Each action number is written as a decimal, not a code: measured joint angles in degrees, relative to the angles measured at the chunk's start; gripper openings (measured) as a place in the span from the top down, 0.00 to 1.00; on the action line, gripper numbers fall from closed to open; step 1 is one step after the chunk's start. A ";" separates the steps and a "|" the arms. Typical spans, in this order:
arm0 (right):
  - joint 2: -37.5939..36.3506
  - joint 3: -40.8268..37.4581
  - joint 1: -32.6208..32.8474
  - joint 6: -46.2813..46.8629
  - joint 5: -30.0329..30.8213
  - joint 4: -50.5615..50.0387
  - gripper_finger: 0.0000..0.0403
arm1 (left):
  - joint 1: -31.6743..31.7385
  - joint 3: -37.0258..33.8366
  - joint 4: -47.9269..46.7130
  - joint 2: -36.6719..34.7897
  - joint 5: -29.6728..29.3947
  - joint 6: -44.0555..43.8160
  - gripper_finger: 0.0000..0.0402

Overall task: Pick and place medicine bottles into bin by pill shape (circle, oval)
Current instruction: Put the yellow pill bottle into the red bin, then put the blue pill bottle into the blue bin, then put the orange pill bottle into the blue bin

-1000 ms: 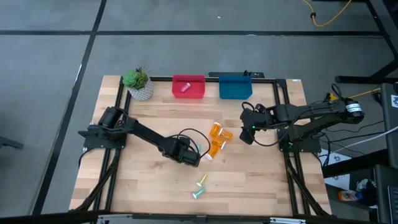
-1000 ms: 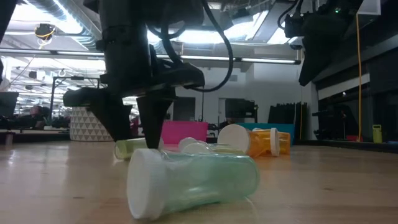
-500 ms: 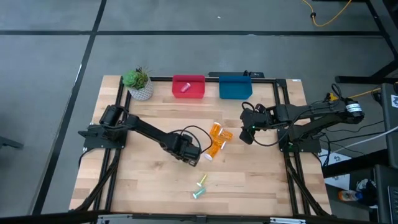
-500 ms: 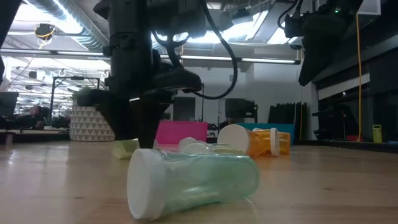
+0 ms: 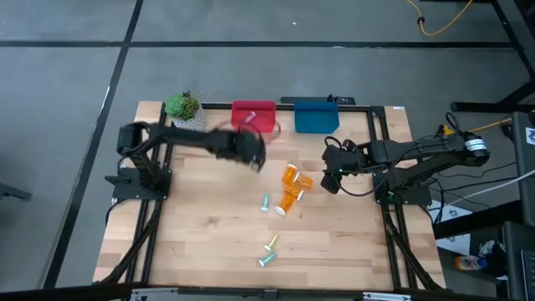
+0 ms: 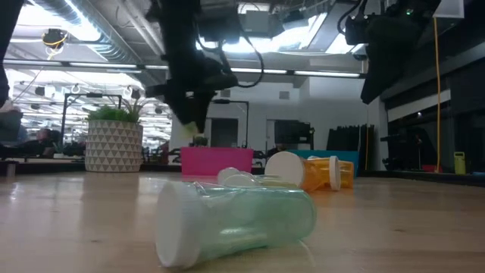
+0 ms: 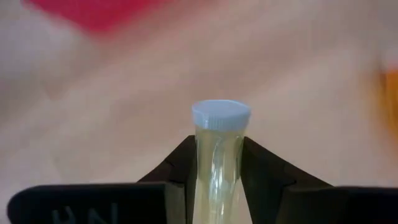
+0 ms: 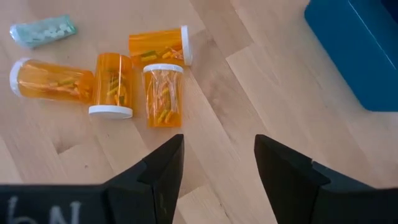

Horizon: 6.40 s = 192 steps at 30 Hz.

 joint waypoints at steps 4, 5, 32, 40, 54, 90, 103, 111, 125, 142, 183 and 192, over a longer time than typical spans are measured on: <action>0.02 0.00 -0.02 -0.13 0.44 0.62 0.51 | 10.85 0.02 8.31 0.04 2.48 11.70 0.78; 0.02 0.00 -0.02 -0.14 0.44 0.77 0.51 | 13.22 0.11 10.62 0.61 3.74 14.08 0.78; 0.04 0.00 0.00 4.72 0.42 4.10 0.51 | 27.09 0.07 22.64 2.28 15.28 30.79 0.65; 0.04 0.00 0.02 4.62 0.42 4.10 0.51 | 27.75 0.07 22.71 2.28 15.23 29.50 0.64; 0.02 0.00 0.02 4.57 -0.07 3.73 0.51 | 13.43 0.07 17.07 2.28 15.93 29.22 0.64; 0.02 0.00 0.00 4.79 -0.02 4.43 0.51 | -15.98 0.07 11.31 5.20 2.53 -1.35 0.64; -0.02 0.00 0.01 4.59 -0.02 4.67 0.51 | -20.03 0.09 20.41 9.11 4.48 -6.18 0.64; -0.02 -0.02 0.02 4.38 -0.03 4.56 0.51 | -22.55 0.07 20.78 13.71 3.26 -12.64 0.64; -0.02 -0.07 0.02 4.44 -0.02 4.68 0.51 | -20.40 0.02 13.92 15.16 -1.87 -10.58 0.65; -0.02 -0.11 0.00 4.34 0.02 4.86 0.51 | -6.21 5.51 9.27 13.79 0.41 9.92 0.81; 0.02 -0.13 0.00 4.64 0.42 6.39 0.51 | 29.58 17.33 7.19 11.44 16.35 42.91 0.60; 0.02 -0.13 0.00 4.66 -0.11 6.02 0.51 | 20.71 17.33 -2.30 8.85 20.17 36.44 0.60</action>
